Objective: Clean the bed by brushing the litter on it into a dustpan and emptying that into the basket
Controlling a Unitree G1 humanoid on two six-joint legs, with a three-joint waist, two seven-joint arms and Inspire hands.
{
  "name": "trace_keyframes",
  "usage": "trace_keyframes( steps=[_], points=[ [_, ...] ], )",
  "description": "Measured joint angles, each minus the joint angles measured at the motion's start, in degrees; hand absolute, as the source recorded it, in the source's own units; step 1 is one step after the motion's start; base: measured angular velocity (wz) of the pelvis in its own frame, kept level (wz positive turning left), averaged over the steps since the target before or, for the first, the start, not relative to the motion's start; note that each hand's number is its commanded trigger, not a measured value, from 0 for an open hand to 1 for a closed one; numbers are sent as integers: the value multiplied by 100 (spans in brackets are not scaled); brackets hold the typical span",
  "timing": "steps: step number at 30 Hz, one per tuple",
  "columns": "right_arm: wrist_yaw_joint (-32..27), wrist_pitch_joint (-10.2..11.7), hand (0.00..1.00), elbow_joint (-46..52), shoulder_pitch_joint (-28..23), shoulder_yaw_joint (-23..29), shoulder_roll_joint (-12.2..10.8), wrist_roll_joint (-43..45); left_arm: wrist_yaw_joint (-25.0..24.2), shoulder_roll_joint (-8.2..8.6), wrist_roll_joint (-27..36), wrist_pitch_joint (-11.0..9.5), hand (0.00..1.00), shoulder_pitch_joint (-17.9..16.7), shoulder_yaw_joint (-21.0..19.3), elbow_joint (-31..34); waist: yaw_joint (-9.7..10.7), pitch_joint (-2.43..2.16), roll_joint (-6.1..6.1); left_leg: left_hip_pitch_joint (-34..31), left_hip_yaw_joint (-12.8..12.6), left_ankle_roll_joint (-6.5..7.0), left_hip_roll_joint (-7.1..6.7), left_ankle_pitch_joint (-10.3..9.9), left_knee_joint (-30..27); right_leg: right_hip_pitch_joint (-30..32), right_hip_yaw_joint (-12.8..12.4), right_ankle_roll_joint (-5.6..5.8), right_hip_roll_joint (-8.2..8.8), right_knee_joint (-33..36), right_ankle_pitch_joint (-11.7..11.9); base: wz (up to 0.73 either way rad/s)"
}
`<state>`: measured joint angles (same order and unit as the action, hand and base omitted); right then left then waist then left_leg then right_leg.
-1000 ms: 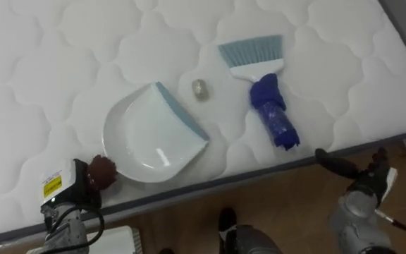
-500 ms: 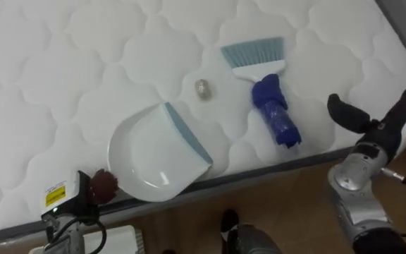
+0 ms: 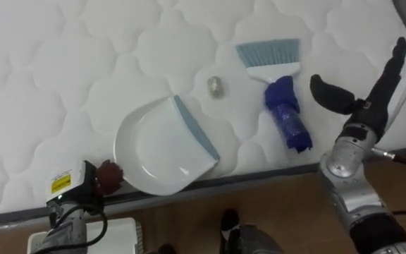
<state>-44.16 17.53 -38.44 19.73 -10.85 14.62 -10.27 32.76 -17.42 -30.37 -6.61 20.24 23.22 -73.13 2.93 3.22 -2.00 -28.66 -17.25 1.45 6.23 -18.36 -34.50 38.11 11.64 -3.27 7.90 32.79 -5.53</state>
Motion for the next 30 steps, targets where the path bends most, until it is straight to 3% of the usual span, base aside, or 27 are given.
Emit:
trace_keyframes(
  steps=[1,3,8,12,16,30],
  points=[
    [141,0,0,-119,16,-51,41,-132,-1,-3,-25,-25,100,31,0,5,-39,33,10,-36,17,5,16,-16,-54,8,8,2,-4,17,-8,0],
    [361,-3,0,-357,115,-147,62,-406,-9,-28,-24,-74,100,85,0,24,-41,41,16,-129,64,6,25,-29,-107,55,54,1,6,14,-9,10],
    [815,-8,0,-1059,555,-186,107,-929,-194,-54,-19,-120,100,351,76,27,-100,120,41,-316,180,12,31,-33,-258,126,155,-12,36,93,-24,14],
    [1035,-15,0,-1421,776,-203,251,-1413,-252,-59,-23,-121,100,531,236,37,-187,130,54,-469,277,13,15,-28,-321,210,290,-39,103,122,-47,12],
    [1265,-22,0,-1535,825,-216,420,-1712,-246,-66,-29,-126,100,531,244,93,-233,131,51,-506,253,13,-7,-28,-305,291,257,-34,116,183,-68,0],
    [1836,-165,0,-1763,926,-199,437,-1581,-114,-131,-64,-259,100,535,234,302,-333,136,60,-768,315,3,2,-21,-390,516,293,-57,131,255,-86,1]
  ],
)
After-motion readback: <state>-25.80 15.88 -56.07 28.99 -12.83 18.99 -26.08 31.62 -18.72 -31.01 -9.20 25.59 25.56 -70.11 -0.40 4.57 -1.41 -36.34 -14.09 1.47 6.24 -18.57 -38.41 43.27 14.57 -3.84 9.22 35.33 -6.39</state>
